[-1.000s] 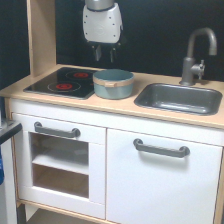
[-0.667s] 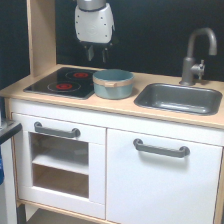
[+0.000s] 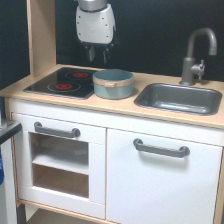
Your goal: Place the pot in the sink
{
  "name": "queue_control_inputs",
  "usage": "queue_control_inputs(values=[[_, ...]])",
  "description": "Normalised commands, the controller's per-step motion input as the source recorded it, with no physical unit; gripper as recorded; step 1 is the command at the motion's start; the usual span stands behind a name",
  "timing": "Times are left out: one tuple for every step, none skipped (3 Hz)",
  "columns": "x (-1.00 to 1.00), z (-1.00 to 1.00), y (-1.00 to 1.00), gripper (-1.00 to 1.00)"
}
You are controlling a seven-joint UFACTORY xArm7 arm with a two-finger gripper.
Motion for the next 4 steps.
queue_control_inputs(values=[[-0.68,0.67,-0.1,0.92],[0.53,0.78,-0.16,1.0],[-0.14,0.69,0.07,1.0],[-0.55,0.01,-0.14,1.0]])
